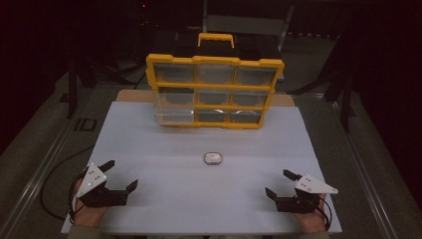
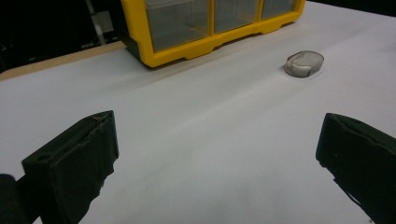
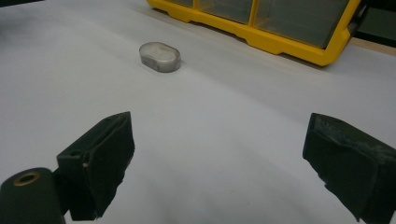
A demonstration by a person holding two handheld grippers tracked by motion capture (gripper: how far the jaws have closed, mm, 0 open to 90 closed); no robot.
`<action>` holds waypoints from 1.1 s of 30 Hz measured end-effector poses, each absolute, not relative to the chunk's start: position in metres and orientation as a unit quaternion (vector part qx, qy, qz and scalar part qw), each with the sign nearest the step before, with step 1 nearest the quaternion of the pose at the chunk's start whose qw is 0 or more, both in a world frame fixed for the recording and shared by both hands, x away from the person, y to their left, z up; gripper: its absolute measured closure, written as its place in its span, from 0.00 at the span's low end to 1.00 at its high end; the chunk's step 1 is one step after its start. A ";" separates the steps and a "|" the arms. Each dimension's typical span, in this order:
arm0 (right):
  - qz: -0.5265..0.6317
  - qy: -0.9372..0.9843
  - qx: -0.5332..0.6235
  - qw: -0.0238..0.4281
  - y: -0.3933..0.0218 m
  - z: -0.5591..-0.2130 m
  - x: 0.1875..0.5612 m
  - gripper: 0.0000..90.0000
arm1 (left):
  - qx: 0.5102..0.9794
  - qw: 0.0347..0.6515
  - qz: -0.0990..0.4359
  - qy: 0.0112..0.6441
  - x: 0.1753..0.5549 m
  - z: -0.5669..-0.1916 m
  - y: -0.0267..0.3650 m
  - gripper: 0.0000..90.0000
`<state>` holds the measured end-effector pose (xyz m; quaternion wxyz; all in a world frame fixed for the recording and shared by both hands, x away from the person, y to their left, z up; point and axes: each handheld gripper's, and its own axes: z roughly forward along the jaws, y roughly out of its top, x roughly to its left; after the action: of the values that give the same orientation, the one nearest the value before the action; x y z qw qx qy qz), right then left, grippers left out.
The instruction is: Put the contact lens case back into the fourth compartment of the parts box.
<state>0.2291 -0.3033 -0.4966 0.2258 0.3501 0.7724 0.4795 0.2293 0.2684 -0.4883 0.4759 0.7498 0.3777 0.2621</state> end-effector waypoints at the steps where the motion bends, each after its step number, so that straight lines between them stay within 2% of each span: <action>1: 0.480 0.771 0.351 0.225 -0.304 -0.497 0.229 0.09 | 0.749 0.475 0.264 0.379 0.229 -0.489 0.269 0.00; 13: 0.487 0.778 0.331 0.218 -0.302 -0.495 0.231 0.09 | 0.740 0.475 0.289 0.379 0.226 -0.485 0.271 0.00; 17: 0.485 0.791 0.319 0.195 -0.299 -0.489 0.235 0.09 | 0.737 0.477 0.289 0.382 0.226 -0.483 0.272 0.00; 33: 0.455 0.813 0.289 0.220 -0.289 -0.454 0.251 0.09 | 0.740 0.480 0.291 0.371 0.225 -0.481 0.271 0.02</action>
<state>0.2509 -0.2894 -0.4542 0.2199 0.2888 0.8131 0.4552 0.2248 0.2714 -0.4814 0.4798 0.7399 0.3712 0.2909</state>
